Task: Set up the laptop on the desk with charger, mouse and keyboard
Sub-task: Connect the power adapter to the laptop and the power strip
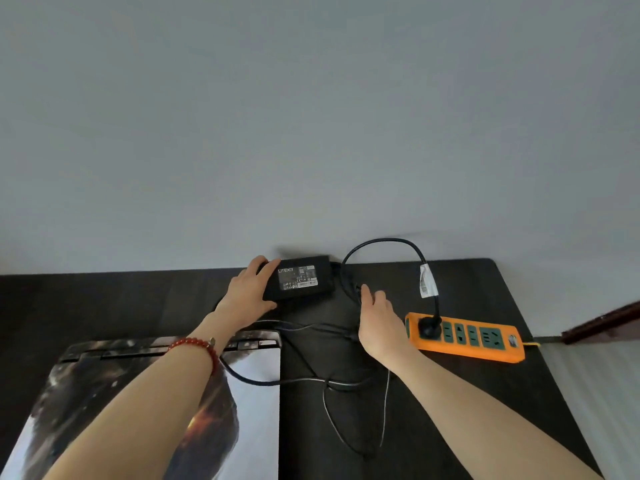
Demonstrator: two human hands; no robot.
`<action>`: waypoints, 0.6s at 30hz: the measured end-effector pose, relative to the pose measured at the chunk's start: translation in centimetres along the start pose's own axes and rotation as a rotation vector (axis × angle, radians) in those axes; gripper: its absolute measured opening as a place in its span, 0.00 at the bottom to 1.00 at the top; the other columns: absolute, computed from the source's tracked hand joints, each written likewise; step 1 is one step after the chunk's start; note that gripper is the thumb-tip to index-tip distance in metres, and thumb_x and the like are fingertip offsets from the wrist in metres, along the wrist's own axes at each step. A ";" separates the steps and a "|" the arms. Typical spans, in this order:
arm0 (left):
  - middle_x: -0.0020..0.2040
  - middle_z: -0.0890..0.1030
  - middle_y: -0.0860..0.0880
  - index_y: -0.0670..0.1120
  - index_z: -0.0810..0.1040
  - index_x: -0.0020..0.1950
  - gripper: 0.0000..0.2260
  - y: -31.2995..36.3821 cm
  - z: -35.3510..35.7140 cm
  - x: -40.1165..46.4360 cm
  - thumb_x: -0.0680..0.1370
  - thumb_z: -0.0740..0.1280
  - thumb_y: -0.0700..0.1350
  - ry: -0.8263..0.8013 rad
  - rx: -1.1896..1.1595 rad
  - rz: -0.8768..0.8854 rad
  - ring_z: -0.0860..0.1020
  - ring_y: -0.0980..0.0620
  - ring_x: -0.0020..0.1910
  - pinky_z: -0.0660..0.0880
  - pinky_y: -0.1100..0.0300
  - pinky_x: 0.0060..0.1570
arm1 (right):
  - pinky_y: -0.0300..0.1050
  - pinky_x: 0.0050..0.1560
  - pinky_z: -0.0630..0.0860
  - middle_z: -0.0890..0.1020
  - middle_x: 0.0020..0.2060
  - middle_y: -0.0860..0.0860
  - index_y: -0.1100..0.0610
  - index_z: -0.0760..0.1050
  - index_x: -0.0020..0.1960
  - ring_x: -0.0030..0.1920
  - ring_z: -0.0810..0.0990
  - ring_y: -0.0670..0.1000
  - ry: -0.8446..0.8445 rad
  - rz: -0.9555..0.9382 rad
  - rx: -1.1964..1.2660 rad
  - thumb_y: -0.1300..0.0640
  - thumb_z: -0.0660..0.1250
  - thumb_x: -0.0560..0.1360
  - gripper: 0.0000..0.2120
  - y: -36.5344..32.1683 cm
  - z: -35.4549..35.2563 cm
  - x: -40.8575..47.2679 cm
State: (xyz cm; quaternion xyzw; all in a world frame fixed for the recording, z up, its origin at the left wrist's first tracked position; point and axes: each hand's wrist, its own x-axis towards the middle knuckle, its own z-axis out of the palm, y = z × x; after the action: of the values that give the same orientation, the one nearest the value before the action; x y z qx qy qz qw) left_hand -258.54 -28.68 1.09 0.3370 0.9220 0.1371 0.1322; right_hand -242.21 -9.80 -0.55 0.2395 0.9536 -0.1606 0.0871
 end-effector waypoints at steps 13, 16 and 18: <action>0.75 0.57 0.44 0.47 0.56 0.74 0.35 -2.0 3.4 0.5 0.72 0.71 0.42 -0.060 -0.083 -0.114 0.61 0.40 0.70 0.62 0.46 0.69 | 0.60 0.72 0.38 0.44 0.76 0.57 0.47 0.37 0.75 0.75 0.40 0.56 -0.082 -0.779 -0.256 0.31 0.52 0.71 0.41 2.9 1.3 -6.6; 0.76 0.57 0.45 0.48 0.58 0.74 0.29 -1.7 3.4 -0.1 0.76 0.66 0.44 -0.059 -0.031 -0.121 0.59 0.40 0.70 0.61 0.45 0.69 | 0.62 0.68 0.31 0.33 0.73 0.56 0.44 0.31 0.73 0.73 0.31 0.58 -0.216 -0.846 -0.409 0.30 0.58 0.68 0.47 4.3 1.1 -6.9; 0.75 0.59 0.46 0.48 0.62 0.72 0.24 -1.4 3.3 -1.2 0.77 0.64 0.46 -0.014 -0.018 -0.126 0.60 0.41 0.70 0.61 0.45 0.69 | 0.64 0.71 0.38 0.35 0.74 0.56 0.42 0.33 0.73 0.74 0.36 0.60 -0.257 -0.880 -0.458 0.32 0.63 0.67 0.49 4.7 0.9 -7.0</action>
State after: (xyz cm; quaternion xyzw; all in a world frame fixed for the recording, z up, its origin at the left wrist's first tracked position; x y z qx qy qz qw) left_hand -257.35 -30.01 -2.24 0.2780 0.9392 0.1346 0.1500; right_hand -233.77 -9.16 -0.95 -0.2317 0.9564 0.0029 0.1778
